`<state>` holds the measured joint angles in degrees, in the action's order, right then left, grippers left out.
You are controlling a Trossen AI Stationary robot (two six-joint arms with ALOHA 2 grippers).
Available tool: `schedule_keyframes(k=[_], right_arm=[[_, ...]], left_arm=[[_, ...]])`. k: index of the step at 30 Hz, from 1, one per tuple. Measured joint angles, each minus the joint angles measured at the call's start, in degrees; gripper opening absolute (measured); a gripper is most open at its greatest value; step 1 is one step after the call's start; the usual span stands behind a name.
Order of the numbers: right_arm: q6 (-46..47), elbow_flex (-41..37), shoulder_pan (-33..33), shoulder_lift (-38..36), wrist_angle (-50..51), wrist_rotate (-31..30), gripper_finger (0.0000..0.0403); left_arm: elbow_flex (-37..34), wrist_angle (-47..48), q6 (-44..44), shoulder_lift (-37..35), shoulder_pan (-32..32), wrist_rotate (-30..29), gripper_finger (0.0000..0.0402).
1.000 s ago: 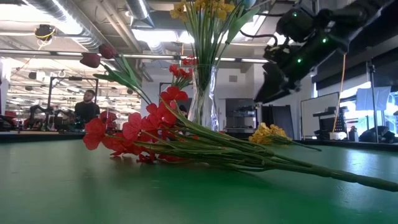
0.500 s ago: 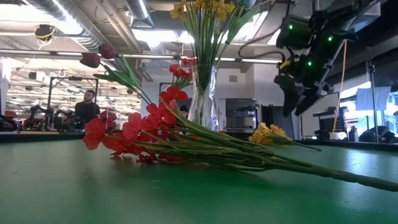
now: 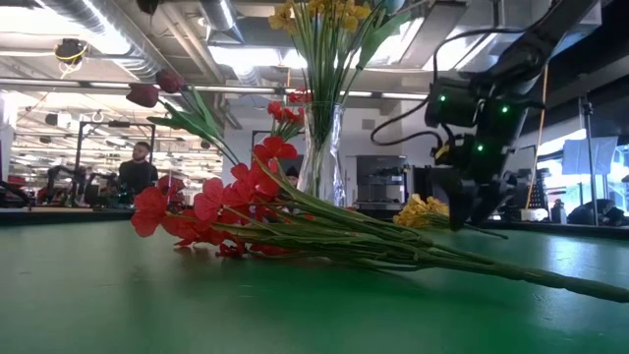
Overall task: Sort flowers into vase by color
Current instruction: Put the yellow flowers into the transparent vase
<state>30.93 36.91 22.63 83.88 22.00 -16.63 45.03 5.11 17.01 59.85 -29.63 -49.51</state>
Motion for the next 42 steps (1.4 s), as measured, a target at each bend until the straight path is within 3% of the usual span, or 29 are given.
schedule_keyframes(k=[5, 12, 20, 29, 36, 42], right_arm=[[-3.08, 0.02, 0.00, 1.81, -2.52, 1.50, 0.0184], [-5.75, -0.01, -0.07, 1.13, -2.81, 2.42, 0.0018], [-5.68, 3.14, -0.11, -6.81, -0.69, 1.10, 0.0009], [-7.26, 3.68, -0.17, -29.44, -1.56, -3.78, 0.0008], [-12.02, -5.88, -7.84, -45.64, -26.62, 2.32, 0.0008], [-17.45, -15.36, -15.82, -46.41, -53.50, 6.20, 0.0008]], left_arm=[[-3.41, -5.36, 1.79, 0.01, -0.76, 0.03, 0.0223], [-4.92, -7.98, 2.11, 0.01, -0.90, -1.28, 0.0223], [-5.15, -9.85, 2.36, 0.01, -0.90, -1.94, 0.0223], [-5.15, -9.93, 2.34, 0.01, -0.90, -2.05, 0.0223], [-5.15, -9.93, 1.90, 0.01, -0.87, -2.82, 0.0223], [-5.15, -9.98, 1.95, 0.01, -0.87, -3.68, 0.0223]])
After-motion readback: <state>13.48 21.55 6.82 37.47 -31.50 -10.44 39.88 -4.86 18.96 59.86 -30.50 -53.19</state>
